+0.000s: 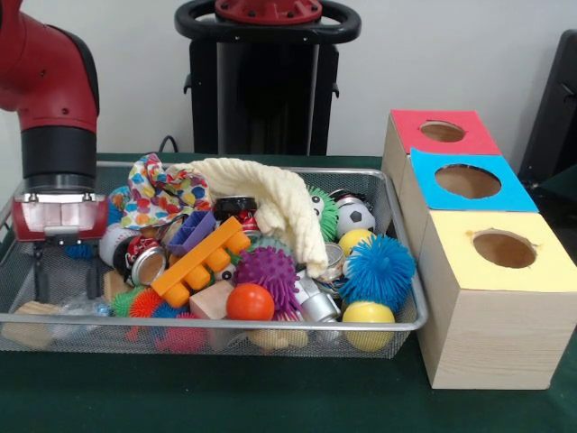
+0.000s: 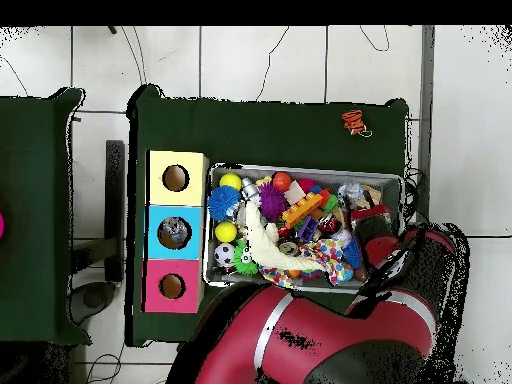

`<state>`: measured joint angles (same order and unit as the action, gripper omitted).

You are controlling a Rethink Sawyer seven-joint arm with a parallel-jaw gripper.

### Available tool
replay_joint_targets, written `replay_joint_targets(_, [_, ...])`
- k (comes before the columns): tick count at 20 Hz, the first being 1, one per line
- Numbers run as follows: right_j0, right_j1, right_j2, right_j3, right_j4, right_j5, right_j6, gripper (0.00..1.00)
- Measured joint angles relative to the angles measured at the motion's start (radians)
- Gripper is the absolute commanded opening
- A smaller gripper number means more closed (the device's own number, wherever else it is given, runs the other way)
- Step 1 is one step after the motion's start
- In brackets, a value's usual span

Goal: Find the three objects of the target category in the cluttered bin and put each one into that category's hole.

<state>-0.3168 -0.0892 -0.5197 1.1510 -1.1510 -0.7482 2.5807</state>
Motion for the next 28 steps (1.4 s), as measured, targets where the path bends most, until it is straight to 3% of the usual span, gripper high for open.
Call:
replay_joint_targets(22, [-0.004,0.038,0.002,-0.032,0.049,-0.007,0.000,1.00])
replay_joint_targets(28, [0.017,0.075,-0.010,-0.091,-0.006,0.046,0.020,1.00])
